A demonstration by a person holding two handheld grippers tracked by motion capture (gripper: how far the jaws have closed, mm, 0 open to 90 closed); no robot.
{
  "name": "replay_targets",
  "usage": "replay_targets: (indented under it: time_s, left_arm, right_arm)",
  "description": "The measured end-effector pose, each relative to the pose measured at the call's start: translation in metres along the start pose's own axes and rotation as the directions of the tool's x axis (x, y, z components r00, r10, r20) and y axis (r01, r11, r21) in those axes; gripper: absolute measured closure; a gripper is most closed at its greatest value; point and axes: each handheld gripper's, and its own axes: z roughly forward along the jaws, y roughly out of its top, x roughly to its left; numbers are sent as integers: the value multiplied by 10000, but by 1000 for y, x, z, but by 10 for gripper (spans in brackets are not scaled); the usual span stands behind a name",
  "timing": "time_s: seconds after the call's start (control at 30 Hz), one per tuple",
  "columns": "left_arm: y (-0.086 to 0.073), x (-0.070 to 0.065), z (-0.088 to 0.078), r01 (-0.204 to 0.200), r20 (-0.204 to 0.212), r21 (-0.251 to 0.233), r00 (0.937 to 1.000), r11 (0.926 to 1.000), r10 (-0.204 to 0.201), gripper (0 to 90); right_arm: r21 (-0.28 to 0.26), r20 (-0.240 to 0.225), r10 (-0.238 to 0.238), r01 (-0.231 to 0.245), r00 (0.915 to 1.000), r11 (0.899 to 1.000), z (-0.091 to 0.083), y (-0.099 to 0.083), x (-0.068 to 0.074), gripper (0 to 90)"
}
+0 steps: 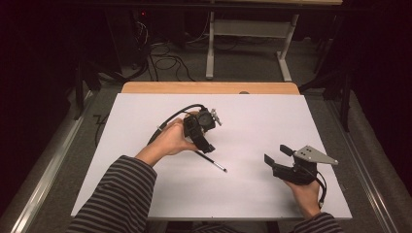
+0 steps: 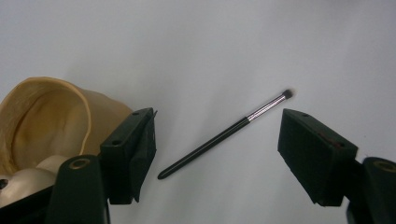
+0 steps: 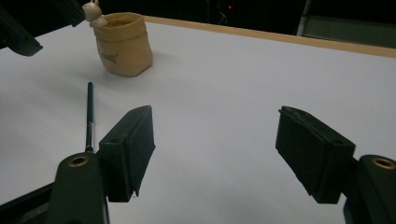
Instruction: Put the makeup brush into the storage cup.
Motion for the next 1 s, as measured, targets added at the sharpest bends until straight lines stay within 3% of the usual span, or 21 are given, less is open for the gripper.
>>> replay_targets:
  time_s: [0.57,1.0]
  left_arm:
    - [5,-1,12,-587,69,888,9983,9943,583,273]
    - [6,0,23,-824,189,1262,9966,9886,807,267]
  right_arm:
    - [27,24,35,-35,10000,10000,0,0,0,292]
    - [58,4,28,-28,10000,10000,0,0,-1,292]
